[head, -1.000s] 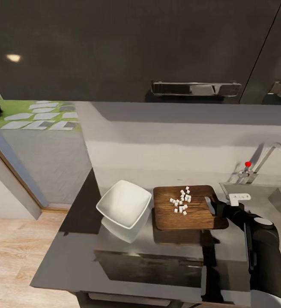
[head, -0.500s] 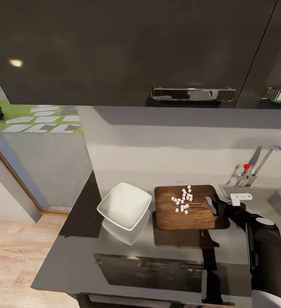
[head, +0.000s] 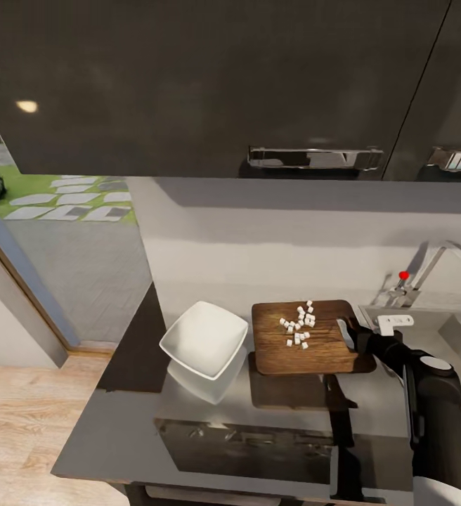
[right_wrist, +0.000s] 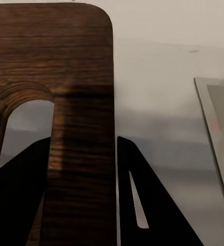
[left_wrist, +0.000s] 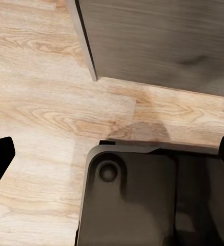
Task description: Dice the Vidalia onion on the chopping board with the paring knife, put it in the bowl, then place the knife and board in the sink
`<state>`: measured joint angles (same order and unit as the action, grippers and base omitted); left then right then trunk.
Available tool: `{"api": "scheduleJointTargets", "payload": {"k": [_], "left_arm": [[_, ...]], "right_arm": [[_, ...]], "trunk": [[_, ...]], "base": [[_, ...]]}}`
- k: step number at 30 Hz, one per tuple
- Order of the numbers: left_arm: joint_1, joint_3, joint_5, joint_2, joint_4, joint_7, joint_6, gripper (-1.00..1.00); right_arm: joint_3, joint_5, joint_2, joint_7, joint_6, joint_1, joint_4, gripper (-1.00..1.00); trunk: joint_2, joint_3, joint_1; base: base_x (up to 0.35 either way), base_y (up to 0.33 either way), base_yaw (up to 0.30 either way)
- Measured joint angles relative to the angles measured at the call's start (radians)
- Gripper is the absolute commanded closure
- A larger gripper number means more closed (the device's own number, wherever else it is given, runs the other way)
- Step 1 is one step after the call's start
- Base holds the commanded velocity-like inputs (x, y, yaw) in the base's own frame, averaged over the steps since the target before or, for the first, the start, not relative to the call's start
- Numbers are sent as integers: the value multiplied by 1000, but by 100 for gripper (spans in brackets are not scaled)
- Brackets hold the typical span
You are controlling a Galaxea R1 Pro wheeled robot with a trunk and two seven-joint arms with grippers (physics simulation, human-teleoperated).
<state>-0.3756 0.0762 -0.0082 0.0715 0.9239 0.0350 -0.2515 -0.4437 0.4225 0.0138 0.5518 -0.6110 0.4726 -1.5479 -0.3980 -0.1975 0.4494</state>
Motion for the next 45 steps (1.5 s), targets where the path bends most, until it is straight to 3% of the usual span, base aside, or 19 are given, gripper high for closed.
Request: {"api": "scheduleJointTargets", "payload": {"k": [10, 16, 34, 37, 38, 45], "left_arm": [[0, 0, 0, 0, -1, 0, 0, -100], [0, 0, -1, 0, 1, 0, 0, -100], [0, 0, -1, 0, 0, 0, -2, -100], [0, 0, -1, 0, 0, 0, -1, -100], [0, 0, -1, 0, 1, -1, -1, -100], [0, 0, -1, 0, 2, 0, -2, -100]], "right_arm": [[7, 0, 5, 0, 51, 0, -1, 100], [29, 1, 5, 0, 56, 0, -1, 100], [30, 0, 6, 0, 55, 0, -11, 100], [34, -49, 5, -1, 50, 0, -21, 100], [39, -86, 3, -1, 47, 0, -24, 100], [57, -112, 2, -2, 45, 0, -26, 100]], "trunk": [[0, 0, 0], [0, 0, 0], [0, 0, 0], [0, 0, 0], [0, 0, 0], [0, 0, 0]], "base": [[0, 0, 0], [158, 0, 0], [44, 4, 0], [-157, 92, 0], [-155, 107, 0], [-48, 45, 0]]}}
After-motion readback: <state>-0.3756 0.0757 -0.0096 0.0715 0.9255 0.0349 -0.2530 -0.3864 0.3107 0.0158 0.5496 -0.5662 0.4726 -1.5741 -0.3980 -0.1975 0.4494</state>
